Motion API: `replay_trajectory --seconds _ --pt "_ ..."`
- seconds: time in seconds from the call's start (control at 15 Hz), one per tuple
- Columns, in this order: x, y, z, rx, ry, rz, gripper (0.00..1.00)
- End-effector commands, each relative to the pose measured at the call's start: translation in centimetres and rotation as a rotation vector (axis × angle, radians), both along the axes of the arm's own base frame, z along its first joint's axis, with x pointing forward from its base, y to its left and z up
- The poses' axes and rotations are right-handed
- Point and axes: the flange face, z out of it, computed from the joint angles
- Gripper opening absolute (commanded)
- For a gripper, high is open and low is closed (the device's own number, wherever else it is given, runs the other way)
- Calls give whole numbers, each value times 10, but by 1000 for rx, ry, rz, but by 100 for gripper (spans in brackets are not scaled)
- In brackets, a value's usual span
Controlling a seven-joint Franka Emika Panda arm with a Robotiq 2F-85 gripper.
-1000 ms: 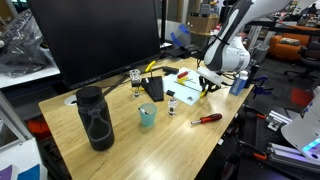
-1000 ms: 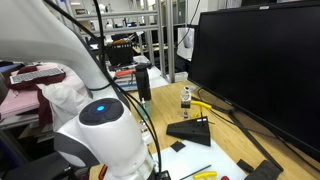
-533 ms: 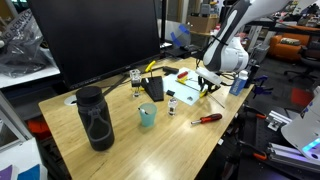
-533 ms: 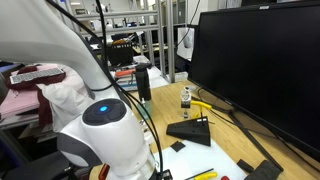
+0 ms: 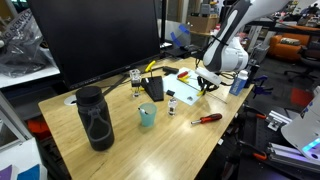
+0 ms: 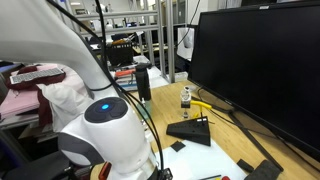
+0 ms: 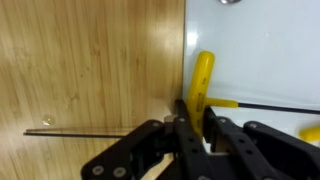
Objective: Remove one yellow object from the table and put it on the black rack
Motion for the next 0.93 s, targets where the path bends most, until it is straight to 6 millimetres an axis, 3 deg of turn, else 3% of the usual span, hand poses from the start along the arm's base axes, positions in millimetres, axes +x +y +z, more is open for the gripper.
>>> replay_trajectory --seconds 0.0,0.4,0.87 --pt "3 3 0 -7 -2 21 4" --pt "2 4 1 1 -1 22 4" --pt "-1 19 16 97 46 117 4"
